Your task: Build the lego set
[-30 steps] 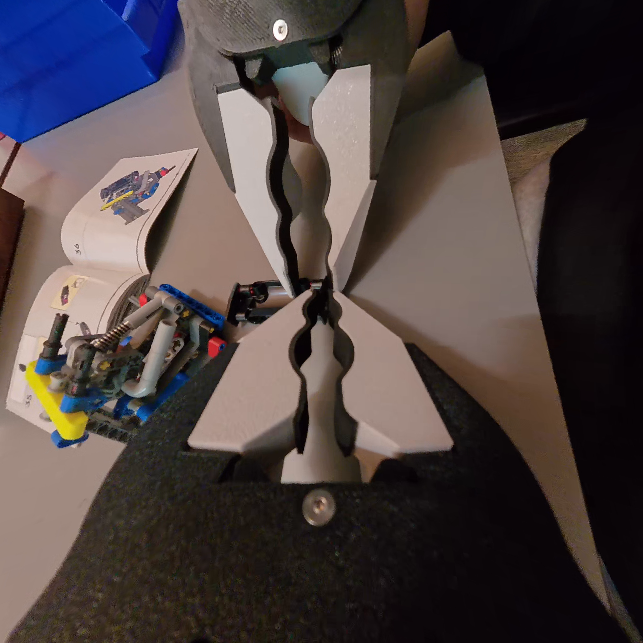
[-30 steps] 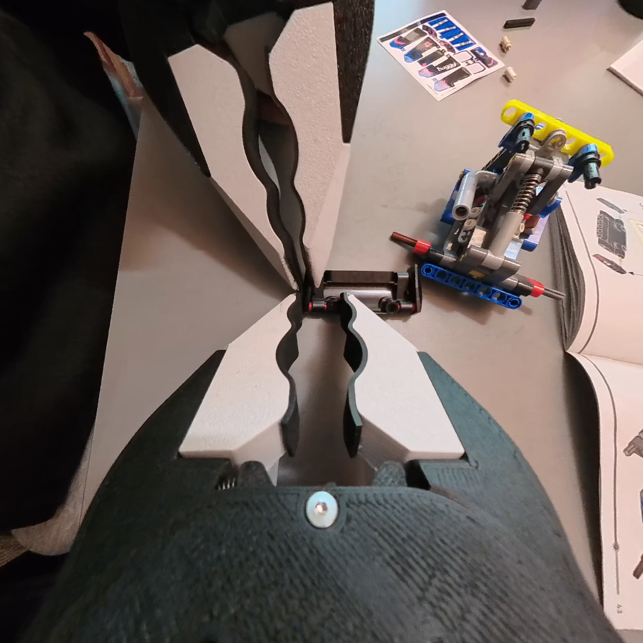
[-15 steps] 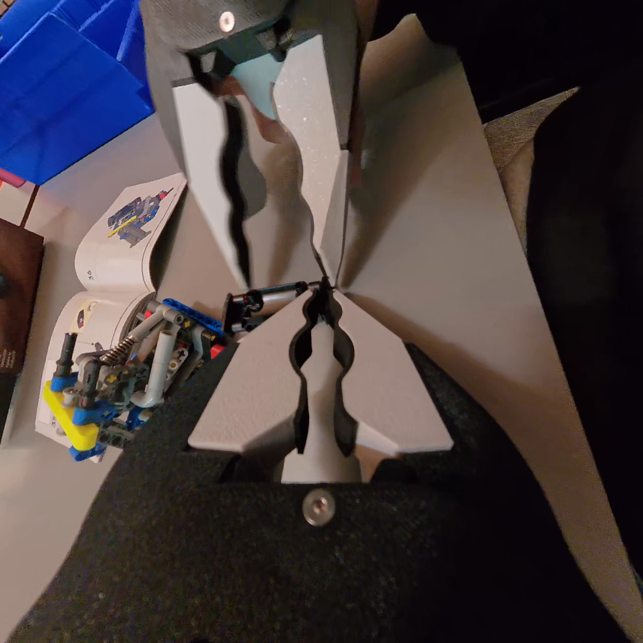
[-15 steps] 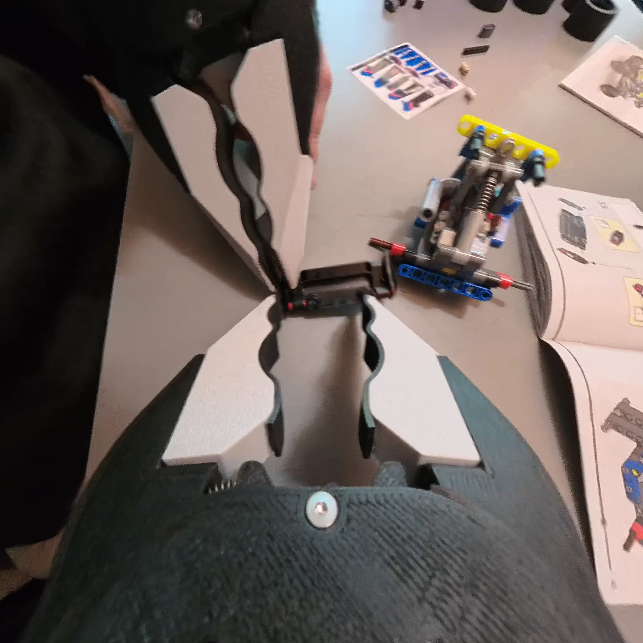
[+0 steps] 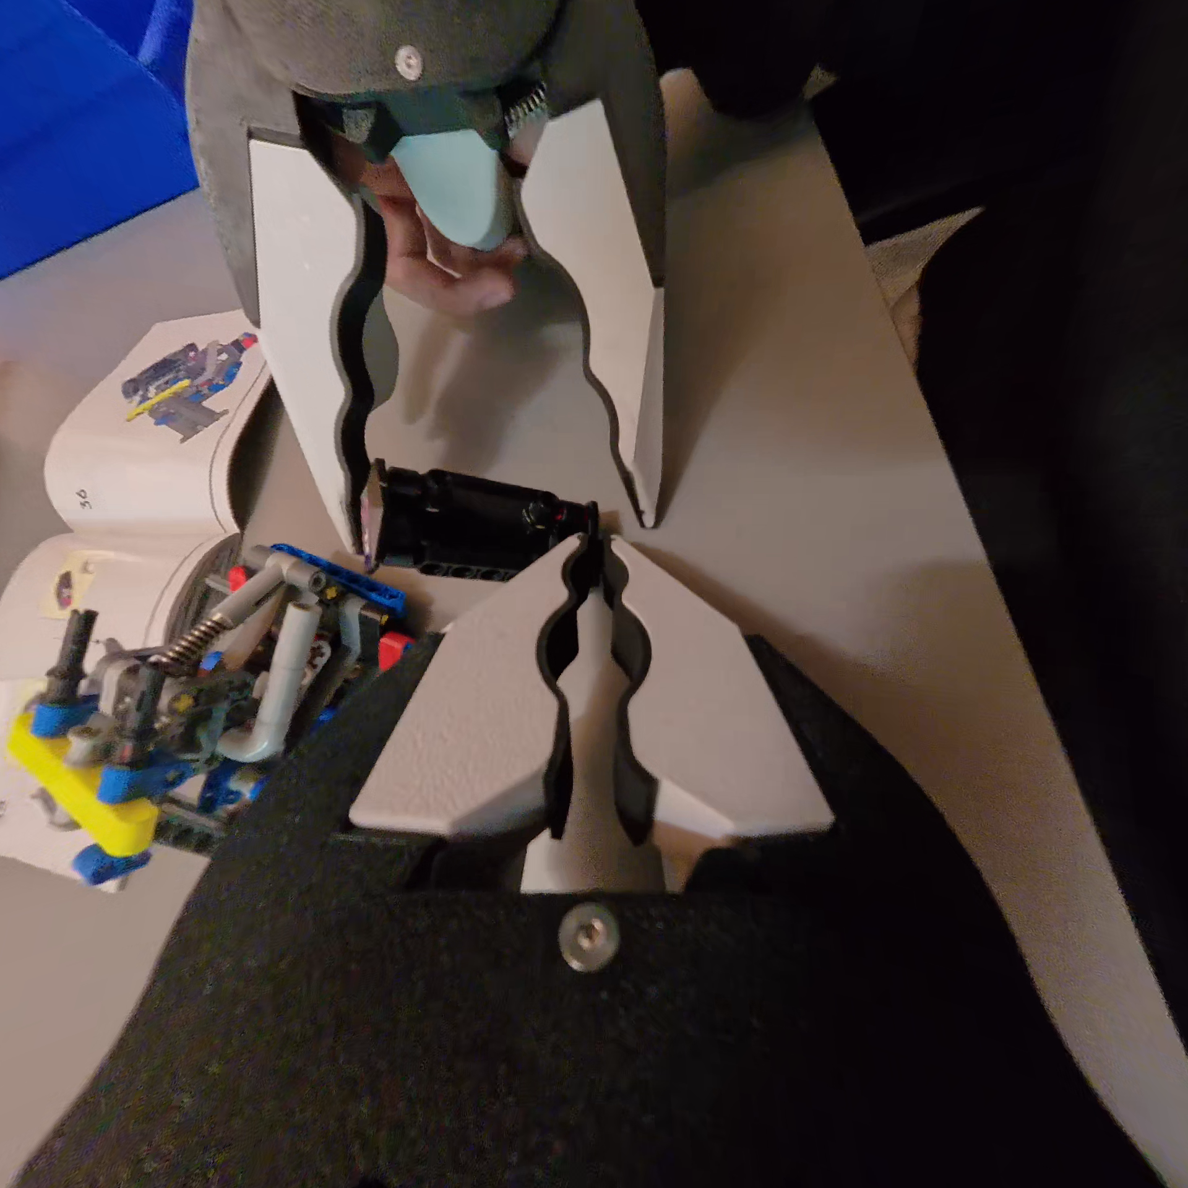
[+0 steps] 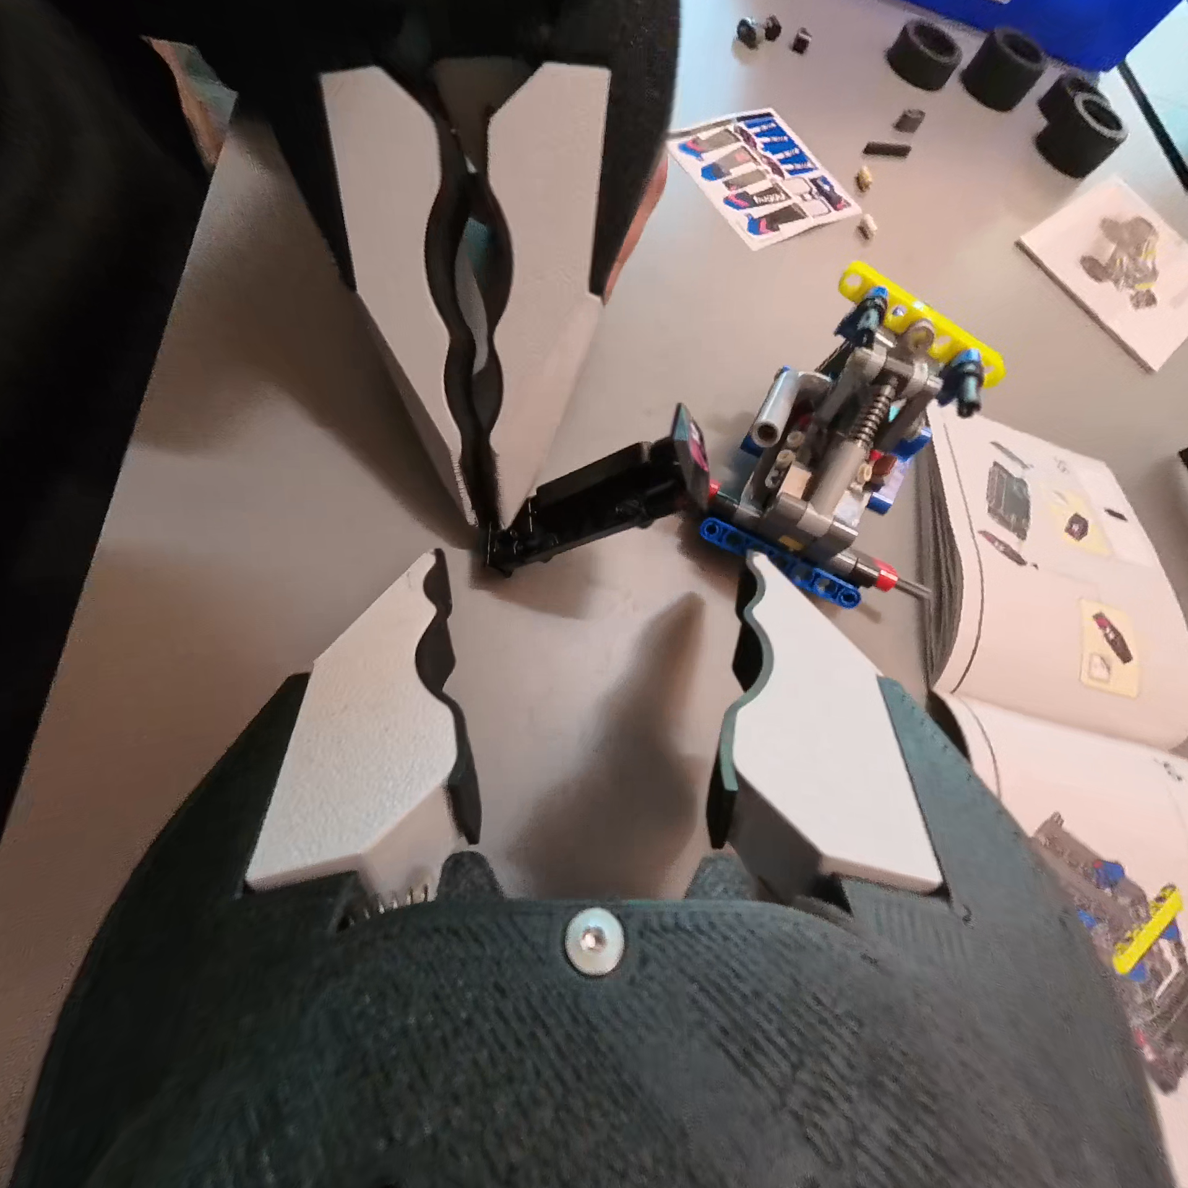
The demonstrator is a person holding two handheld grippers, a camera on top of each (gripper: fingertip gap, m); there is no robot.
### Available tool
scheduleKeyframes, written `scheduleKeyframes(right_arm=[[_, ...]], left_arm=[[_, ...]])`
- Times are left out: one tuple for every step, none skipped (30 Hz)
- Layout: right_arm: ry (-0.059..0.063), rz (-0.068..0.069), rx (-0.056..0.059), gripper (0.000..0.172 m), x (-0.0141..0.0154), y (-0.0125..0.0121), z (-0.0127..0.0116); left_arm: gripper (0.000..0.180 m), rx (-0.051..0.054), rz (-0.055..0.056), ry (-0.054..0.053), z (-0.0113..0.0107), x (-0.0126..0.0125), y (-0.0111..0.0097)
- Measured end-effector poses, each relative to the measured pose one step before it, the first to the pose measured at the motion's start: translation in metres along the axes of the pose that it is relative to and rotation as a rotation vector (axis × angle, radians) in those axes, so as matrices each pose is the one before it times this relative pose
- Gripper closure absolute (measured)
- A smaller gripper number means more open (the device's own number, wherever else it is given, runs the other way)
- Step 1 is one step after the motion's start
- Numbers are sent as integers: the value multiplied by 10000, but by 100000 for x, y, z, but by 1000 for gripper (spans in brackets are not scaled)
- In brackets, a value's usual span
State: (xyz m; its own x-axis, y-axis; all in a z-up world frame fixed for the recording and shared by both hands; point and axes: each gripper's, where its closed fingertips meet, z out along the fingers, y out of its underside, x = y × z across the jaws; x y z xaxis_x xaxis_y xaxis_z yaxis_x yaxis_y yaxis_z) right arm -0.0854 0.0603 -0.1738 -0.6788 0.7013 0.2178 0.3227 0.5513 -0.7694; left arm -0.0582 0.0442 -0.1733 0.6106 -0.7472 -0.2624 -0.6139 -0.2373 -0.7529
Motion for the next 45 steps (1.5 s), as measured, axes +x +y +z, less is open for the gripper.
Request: scheduleKeyframes(right_arm=[[-14, -183, 70, 86, 1, -182, 134], [102, -200, 82, 85, 142, -196, 119], [102, -175, 94, 84, 80, -194, 63], [65, -77, 162, 83, 11, -316, -25], [93, 1, 226, 83, 45, -416, -73], [47, 48, 200, 83, -36, -381, -86], [-62, 101, 155, 84, -216, -343, -60], [24, 99, 188, 83, -120, -457, -19], [88, 49, 274, 81, -82, -598, 4], [-56, 50, 296, 79, -299, -613, 42], [-64, 55, 246, 81, -262, -578, 41], [50, 41, 236, 82, -52, -590, -2], [-100, 1, 275, 90, -287, -633, -60], [-112, 29, 334, 95, -308, -707, -67], [-54, 69, 333, 95, -213, -715, -56], [-15, 97, 291, 95, -157, -668, -16], [-67, 113, 243, 95, -241, -574, 29], [-91, 114, 204, 95, -282, -497, 68], [-15, 86, 194, 95, -209, -489, 88], [35, 29, 140, 95, -196, -414, 76], [20, -8, 85, 95, -216, -405, 45], [4, -108, -3, 95, -222, -356, 33], [34, -244, -74, 95, -234, -290, 4], [206, -378, -95, 95, -58, -231, -39], [298, -283, -183, 95, 131, -115, -50], [327, -158, -230, 95, 270, -40, -49], [305, -18, -215, 95, 331, 5, -64], [365, 27, -273, 96, 476, 138, -76], [535, -97, -363, 96, 726, 318, -90], [392, -134, -475, 96, 525, 486, -32], [293, -120, -491, 96, 359, 461, 20], [480, -175, -292, 96, 575, 113, 38], [547, -94, -208, 95, 673, -73, 54], [248, -155, -132, 96, 204, -198, 112], [315, -234, -83, 96, 277, -311, 79], [470, -299, 26, 96, 465, -473, -33], [141, -237, 98, 96, 41, -519, -78], [13, -88, 225, 96, -79, -635, -143], [211, -11, 378, 96, 258, -740, -255], [39, -81, 415, 96, 18, -701, -300], [-64, -158, 417, 96, -154, -669, -320], [231, -58, 383, 96, 329, -662, -327], [214, -15, 459, 96, 349, -810, -350], [34, 24, 602, 96, 133, -1056, -382], [110, 123, 580, 96, 283, -1041, -349]], left_arm=[[180, 93, -333, 223, -119, 65, -109], [180, 95, -350, 271, -130, 143, -118], [180, 83, -357, 251, -144, 128, -73], [180, 62, -402, 274, -154, 157, -35], [180, 146, -445, 305, -193, 201, -151], [180, 278, -455, 363, -253, 287, -349], [180, 387, -459, 386, -308, 338, -530], [180, 443, -419, 329, -345, 264, -625], [180, 443, -307, 332, -353, 341, -629], [180, 394, -199, 423, -342, 536, -577], [180, 322, -141, 351, -296, 502, -499], [180, 229, -87, 201, -260, 337, -380], [180, 171, -7, 255, -231, 487, -298], [180, 170, 31, 285, -189, 582, -305], [180, 195, 53, 176, -161, 478, -363], [180, 153, 62, 117, -112, 392, -311], [180, 114, 84, 135, -105, 433, -271], [180, 81, 134, 103, -100, 440, -243], [180, 70, 151, 45, -95, 376, -238], [180, 48, 124, 30, -124, 380, -230], [180, 42, 114, 12, -91, 361, -215], [180, 14, 108, -11, -33, 360, -170], [180, -38, 112, -66, -1, 320, -99], [180, -64, 139, -195, -26, 169, -50], [180, -73, 153, -332, -97, -8, -51], [180, -88, 108, -429, -165, -169, -70], [177, -81, 26, -472, -214, -240, -125], [171, -86, -68, -584, -284, -441, -169], [167, -149, -173, -893, -353, -890, -140], [165, -223, -191, -1039, -376, -1081, -29], [158, -188, -220, -969, -302, -939, -58], [153, -143, -384, -889, -197, -798, -72], [151, -180, -582, -838, -108, -748, 23], [149, -113, -554, -524, -67, -313, -38], [156, 59, -348, -229, -154, 144, -216], [163, 257, -55, -232, -275, 186, -444], [168, 292, 232, -303, -324, 100, -474], [172, 90, 343, -236, -277, 131, -180], [172, -137, 200, -81, -170, 243, 167], [174, -58, -137, -57, -111, 120, 82], [171, 184, -385, 104, -157, 137, -208], [171, 483, -534, 333, -269, 264, -597], [166, 643, -562, 614, -352, 507, -765], [159, 659, -616, 863, -373, 784, -751], [157, 566, -737, 850, -330, 681, -599]])
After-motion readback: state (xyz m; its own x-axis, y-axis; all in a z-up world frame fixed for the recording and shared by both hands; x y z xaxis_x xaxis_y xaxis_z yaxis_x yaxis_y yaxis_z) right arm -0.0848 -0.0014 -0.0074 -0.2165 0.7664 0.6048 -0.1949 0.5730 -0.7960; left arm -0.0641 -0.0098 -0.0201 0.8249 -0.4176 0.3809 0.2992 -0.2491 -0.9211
